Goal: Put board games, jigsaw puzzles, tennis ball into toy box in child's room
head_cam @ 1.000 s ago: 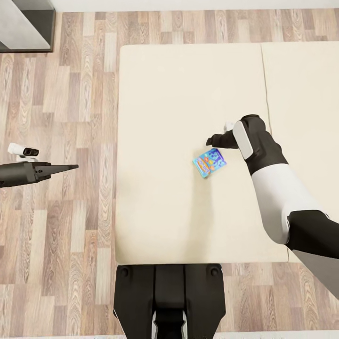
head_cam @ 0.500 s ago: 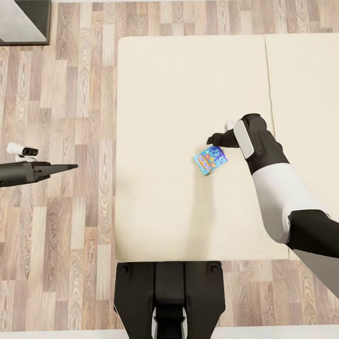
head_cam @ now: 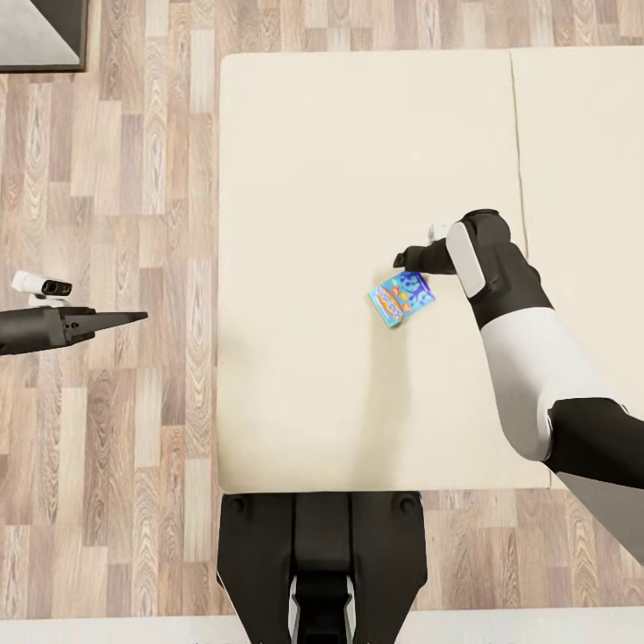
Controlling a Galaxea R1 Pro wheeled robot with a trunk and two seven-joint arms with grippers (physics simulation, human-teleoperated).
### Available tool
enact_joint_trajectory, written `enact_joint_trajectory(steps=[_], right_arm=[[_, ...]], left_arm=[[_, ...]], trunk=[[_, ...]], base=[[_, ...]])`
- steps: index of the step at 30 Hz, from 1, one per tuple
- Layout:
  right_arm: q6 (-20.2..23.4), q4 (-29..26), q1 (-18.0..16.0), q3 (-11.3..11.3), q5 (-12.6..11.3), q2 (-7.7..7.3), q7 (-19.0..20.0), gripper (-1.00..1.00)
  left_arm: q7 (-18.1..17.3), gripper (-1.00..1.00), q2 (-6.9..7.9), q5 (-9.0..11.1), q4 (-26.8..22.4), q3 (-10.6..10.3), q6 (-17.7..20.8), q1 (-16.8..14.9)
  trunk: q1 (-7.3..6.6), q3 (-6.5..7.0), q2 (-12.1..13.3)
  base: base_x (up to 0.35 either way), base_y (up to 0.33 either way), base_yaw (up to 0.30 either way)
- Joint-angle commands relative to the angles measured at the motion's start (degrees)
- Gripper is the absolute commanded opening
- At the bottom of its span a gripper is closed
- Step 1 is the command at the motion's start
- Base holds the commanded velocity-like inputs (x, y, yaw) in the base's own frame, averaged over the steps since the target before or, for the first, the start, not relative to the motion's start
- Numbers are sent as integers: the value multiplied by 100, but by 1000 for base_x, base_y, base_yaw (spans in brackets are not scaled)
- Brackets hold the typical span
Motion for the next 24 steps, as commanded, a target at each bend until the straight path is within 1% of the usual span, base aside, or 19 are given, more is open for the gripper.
enact_joint_trajectory(steps=[1,9,13,16,24], right_arm=[[15,-50,-3,12,-62,0,-58,100],[-11,-203,5,31,-51,39,-58,100],[-149,-465,59,59,-41,46,-65,100],[-184,-516,72,69,-39,48,-67,100],[-177,-527,76,29,-66,0,-60,100]], left_arm=[[-23,100,-1,-2,0,-2,61,-2],[-23,100,1,-2,-17,2,61,-1],[-23,100,0,-2,-25,-1,61,-1],[-23,100,1,-2,-26,0,61,-2],[-23,100,-1,-9,-27,-4,61,-1]], trunk=[[3,-16,-9],[3,-83,-9],[3,-93,-9],[3,-95,-9],[3,-96,-9]], base=[[0,0,0],[0,0,0],[0,0,0],[0,0,0],[0,0,0]])
